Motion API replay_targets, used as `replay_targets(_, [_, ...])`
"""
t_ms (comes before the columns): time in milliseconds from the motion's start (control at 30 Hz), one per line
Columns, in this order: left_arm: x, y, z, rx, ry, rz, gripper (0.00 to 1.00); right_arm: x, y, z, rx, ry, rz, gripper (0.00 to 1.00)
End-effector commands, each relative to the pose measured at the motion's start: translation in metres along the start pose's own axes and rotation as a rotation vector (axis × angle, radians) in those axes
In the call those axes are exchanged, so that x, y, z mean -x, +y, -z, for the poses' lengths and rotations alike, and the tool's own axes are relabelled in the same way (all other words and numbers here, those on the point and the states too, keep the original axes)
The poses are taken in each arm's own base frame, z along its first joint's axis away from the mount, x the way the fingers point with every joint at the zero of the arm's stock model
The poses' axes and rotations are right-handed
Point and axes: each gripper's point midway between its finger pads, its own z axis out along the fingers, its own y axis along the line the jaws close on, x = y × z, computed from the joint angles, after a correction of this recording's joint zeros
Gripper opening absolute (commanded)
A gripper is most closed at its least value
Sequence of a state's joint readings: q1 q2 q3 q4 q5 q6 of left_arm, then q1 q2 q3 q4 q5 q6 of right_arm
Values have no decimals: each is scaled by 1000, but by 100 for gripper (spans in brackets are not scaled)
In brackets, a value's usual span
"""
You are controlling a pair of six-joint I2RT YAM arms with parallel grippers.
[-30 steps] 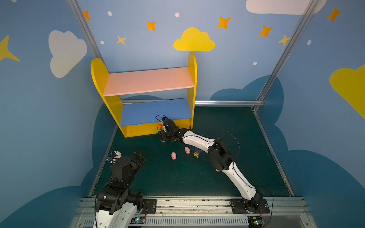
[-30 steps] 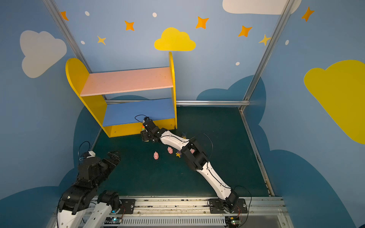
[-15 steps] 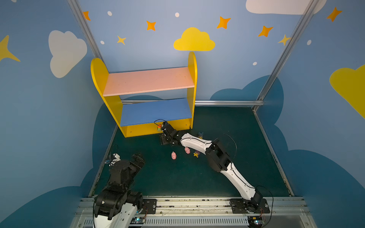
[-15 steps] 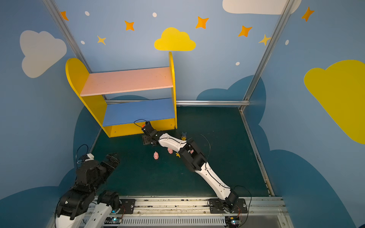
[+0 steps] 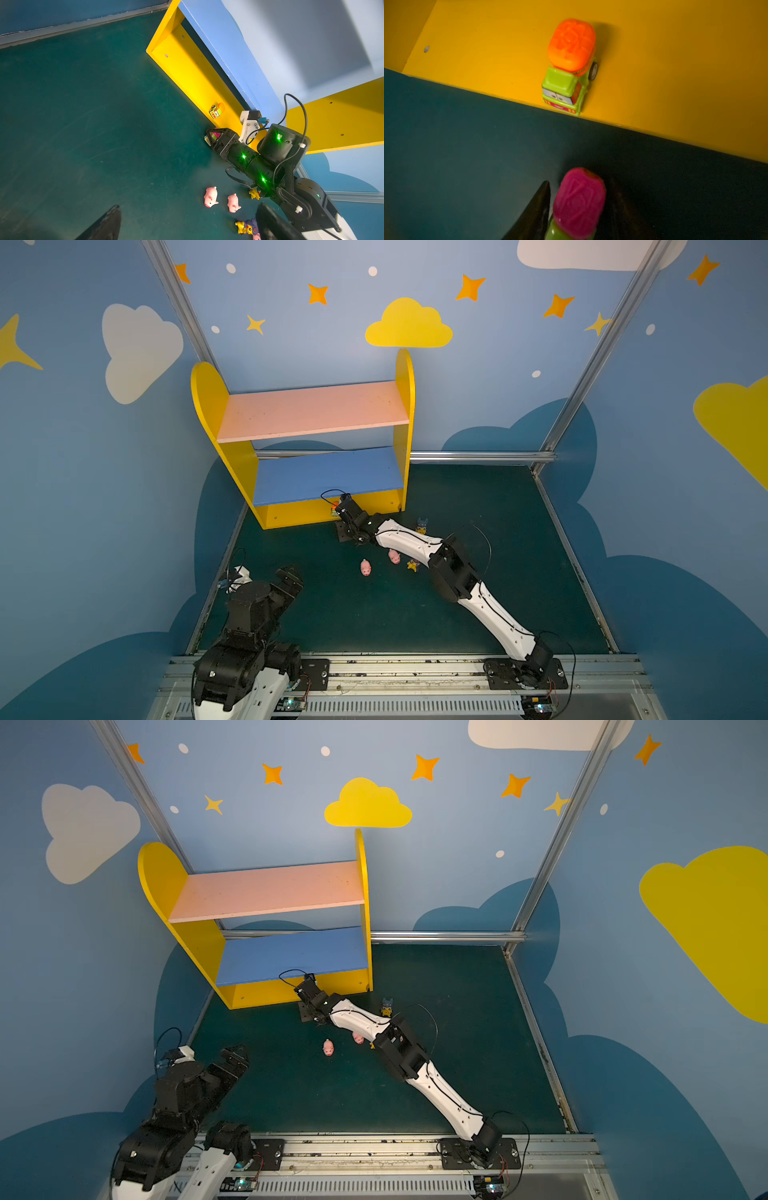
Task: Organize plastic toys on shelves
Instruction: Pick up the plastic toy from the middle-left of the table.
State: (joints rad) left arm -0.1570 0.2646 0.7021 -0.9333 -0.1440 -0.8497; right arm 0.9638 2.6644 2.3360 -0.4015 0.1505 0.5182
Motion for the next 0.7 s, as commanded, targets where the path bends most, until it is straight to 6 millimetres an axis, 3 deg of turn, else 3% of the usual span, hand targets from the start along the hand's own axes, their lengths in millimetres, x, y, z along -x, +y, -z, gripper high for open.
replay_targets(0, [4, 0, 6, -2, -18, -11, 100, -25, -12, -6, -53, 80, -4, 42])
replay_targets(133, [3, 0, 4, -4, -13, -7, 100, -27, -14, -1, -48, 89, -15, 28])
replay_targets(267, [2, -1, 2, -3, -6, -6, 100, -26, -12, 10, 56, 98, -116, 21])
replay_targets(533, [3, -7, -1, -5, 2, -2, 100, 2, -22, 52, 305, 1, -350, 19])
replay_targets(667, [7, -9, 0, -5, -5, 0, 100, 14, -31, 59, 388, -22, -441, 19])
